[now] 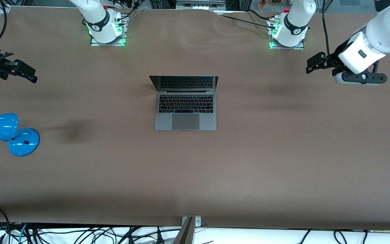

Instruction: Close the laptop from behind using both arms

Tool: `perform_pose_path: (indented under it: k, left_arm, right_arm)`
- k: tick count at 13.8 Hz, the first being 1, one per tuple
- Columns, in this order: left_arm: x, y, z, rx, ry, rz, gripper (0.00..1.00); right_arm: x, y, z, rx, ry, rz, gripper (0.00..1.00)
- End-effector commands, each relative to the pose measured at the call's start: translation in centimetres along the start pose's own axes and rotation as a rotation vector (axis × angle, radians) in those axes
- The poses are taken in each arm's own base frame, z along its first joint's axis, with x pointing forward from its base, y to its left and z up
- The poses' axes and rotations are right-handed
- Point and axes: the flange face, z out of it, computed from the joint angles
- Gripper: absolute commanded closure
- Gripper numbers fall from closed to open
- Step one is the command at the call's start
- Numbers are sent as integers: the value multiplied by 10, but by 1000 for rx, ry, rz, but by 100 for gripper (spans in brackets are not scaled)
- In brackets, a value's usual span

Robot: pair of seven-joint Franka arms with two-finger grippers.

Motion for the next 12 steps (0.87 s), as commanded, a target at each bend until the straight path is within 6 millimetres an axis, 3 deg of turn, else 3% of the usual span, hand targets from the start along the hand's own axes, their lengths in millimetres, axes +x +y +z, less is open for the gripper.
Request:
perform_pose_path:
  k: [1, 6, 12]
  left_arm:
    - [2, 12, 9, -28, -26, 6, 0]
    - [2, 58, 23, -24, -41, -24, 0]
    - [-18, 132, 44, 5, -54, -42, 0]
  right_arm:
    - [-2, 0, -3, 14, 9, -33, 0]
    - [-3, 0, -4, 14, 9, -36, 0]
    - [-2, 0, -3, 14, 7, -37, 0]
